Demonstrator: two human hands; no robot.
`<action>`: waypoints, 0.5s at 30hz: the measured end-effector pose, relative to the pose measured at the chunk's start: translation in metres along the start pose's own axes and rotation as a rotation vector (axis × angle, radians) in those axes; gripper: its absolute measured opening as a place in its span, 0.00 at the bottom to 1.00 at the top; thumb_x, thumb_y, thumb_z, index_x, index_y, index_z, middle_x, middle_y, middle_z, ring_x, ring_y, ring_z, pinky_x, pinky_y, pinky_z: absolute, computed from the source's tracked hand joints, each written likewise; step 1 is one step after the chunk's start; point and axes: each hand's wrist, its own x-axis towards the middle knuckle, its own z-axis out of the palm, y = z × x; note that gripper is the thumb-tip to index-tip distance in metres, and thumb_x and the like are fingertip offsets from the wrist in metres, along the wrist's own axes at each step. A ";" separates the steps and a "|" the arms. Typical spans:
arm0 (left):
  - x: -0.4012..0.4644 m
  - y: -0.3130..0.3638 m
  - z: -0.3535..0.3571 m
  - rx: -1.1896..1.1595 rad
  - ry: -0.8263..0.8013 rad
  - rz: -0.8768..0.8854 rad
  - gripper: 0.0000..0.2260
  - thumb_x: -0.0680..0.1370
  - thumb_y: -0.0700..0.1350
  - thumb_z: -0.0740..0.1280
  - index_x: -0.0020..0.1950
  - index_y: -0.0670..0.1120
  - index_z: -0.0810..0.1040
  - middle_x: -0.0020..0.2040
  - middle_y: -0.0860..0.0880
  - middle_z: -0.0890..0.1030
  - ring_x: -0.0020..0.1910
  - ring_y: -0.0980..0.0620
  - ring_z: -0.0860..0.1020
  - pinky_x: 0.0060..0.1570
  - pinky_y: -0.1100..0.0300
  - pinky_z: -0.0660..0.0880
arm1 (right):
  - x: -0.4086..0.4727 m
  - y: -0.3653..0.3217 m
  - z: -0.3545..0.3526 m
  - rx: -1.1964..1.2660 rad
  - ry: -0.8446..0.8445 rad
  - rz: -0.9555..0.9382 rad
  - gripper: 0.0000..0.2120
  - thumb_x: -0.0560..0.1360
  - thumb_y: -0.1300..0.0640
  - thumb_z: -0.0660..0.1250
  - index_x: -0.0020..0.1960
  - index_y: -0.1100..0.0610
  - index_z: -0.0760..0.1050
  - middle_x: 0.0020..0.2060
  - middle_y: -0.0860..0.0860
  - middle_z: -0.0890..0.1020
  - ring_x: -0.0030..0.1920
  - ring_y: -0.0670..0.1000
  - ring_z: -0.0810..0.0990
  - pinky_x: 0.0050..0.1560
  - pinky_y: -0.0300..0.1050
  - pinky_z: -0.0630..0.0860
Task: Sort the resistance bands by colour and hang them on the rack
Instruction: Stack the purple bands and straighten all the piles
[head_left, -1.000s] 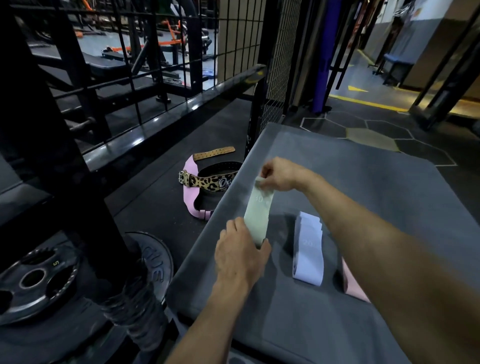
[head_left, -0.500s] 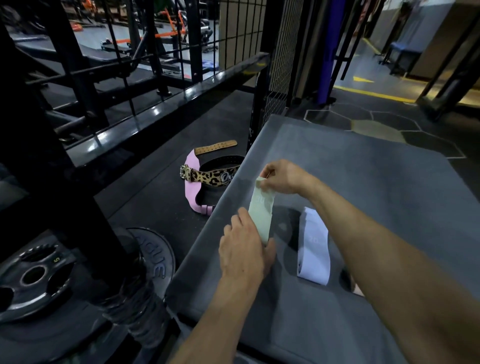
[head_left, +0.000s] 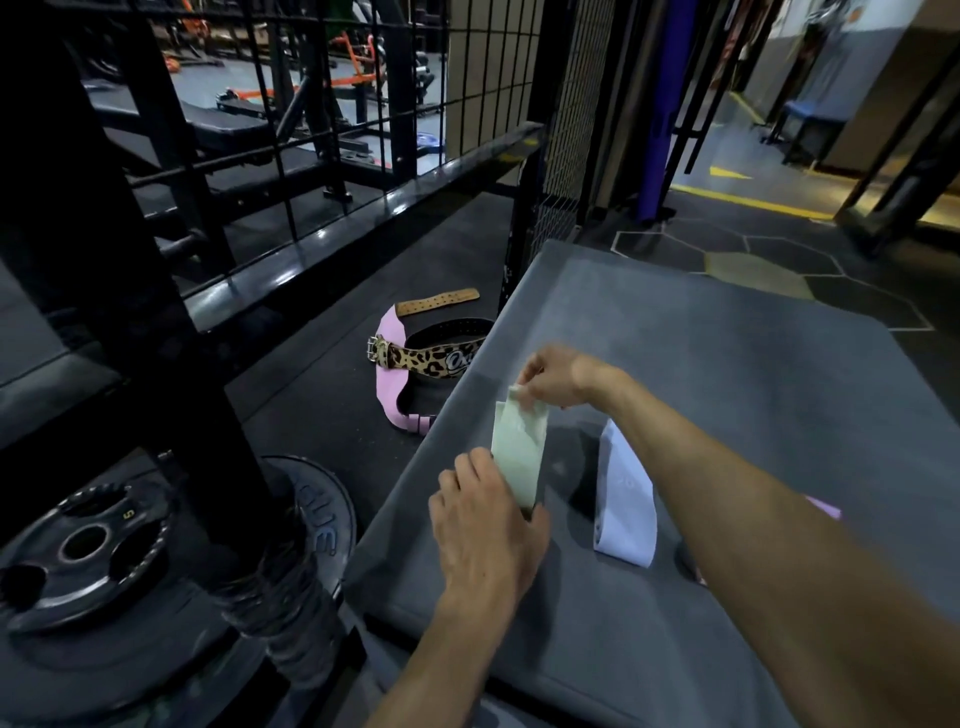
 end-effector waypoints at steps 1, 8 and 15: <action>0.002 0.000 0.000 0.008 -0.015 -0.008 0.24 0.71 0.62 0.69 0.58 0.50 0.67 0.54 0.52 0.73 0.56 0.47 0.74 0.56 0.51 0.71 | 0.003 0.003 0.003 -0.027 0.008 0.006 0.08 0.75 0.54 0.71 0.48 0.58 0.85 0.43 0.52 0.85 0.42 0.52 0.81 0.46 0.46 0.79; 0.010 0.005 0.004 0.082 0.005 -0.003 0.26 0.69 0.64 0.69 0.58 0.50 0.71 0.54 0.51 0.75 0.55 0.46 0.75 0.53 0.49 0.71 | 0.004 0.014 0.007 -0.030 0.036 -0.022 0.10 0.72 0.54 0.73 0.52 0.56 0.82 0.48 0.52 0.85 0.51 0.54 0.83 0.56 0.50 0.80; 0.017 0.002 0.006 0.014 -0.081 -0.036 0.28 0.71 0.64 0.69 0.64 0.50 0.71 0.60 0.50 0.72 0.60 0.47 0.72 0.59 0.51 0.69 | 0.000 0.009 0.002 0.066 -0.006 -0.113 0.06 0.72 0.58 0.74 0.48 0.52 0.81 0.47 0.50 0.85 0.50 0.52 0.83 0.56 0.49 0.80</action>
